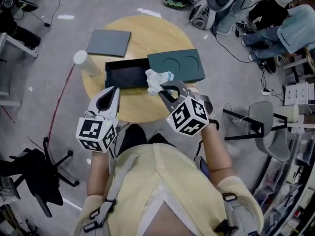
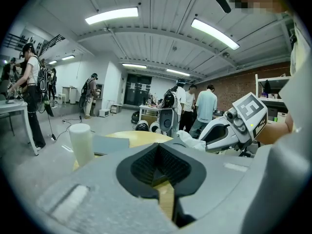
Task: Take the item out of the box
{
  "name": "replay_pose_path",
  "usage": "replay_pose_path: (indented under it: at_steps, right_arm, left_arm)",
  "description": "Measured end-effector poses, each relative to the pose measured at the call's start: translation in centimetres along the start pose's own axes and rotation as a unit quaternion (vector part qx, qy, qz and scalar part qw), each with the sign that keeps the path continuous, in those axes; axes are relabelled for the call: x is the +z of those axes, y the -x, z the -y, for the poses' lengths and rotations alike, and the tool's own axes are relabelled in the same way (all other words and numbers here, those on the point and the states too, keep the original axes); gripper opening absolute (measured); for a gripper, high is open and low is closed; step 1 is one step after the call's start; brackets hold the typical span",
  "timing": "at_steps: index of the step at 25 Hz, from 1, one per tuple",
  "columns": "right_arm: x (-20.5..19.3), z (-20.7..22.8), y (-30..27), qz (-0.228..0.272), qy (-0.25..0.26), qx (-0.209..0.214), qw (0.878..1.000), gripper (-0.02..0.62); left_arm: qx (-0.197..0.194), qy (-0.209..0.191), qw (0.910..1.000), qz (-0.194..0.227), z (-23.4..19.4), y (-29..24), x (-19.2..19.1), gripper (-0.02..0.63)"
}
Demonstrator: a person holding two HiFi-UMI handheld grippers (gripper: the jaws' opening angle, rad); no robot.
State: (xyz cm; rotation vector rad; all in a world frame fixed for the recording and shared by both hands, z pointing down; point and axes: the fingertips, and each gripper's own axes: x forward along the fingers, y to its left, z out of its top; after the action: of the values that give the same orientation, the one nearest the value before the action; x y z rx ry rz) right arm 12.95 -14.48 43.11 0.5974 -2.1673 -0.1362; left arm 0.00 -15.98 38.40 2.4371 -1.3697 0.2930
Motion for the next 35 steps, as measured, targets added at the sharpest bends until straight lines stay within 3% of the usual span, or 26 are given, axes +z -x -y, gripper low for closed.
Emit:
replay_pose_path:
  at_steps: [13,25,35]
  right_arm:
    - [-1.8,0.9,3.5,0.024,-0.068,-0.025,0.997,0.044]
    - [-1.2,1.4,4.6,0.082,-0.165,-0.007,0.983,0.041]
    - [-0.6,2.0,4.5,0.09,-0.176,-0.014,0.98,0.04]
  left_arm:
    - [0.003,-0.005,1.0,-0.002,1.1,0.8,-0.1,0.0]
    - [0.009,0.0,1.0,0.001,0.3,1.1,-0.1,0.0]
    - [0.012,-0.001,0.9999,0.003,-0.4,1.3,0.5,0.0]
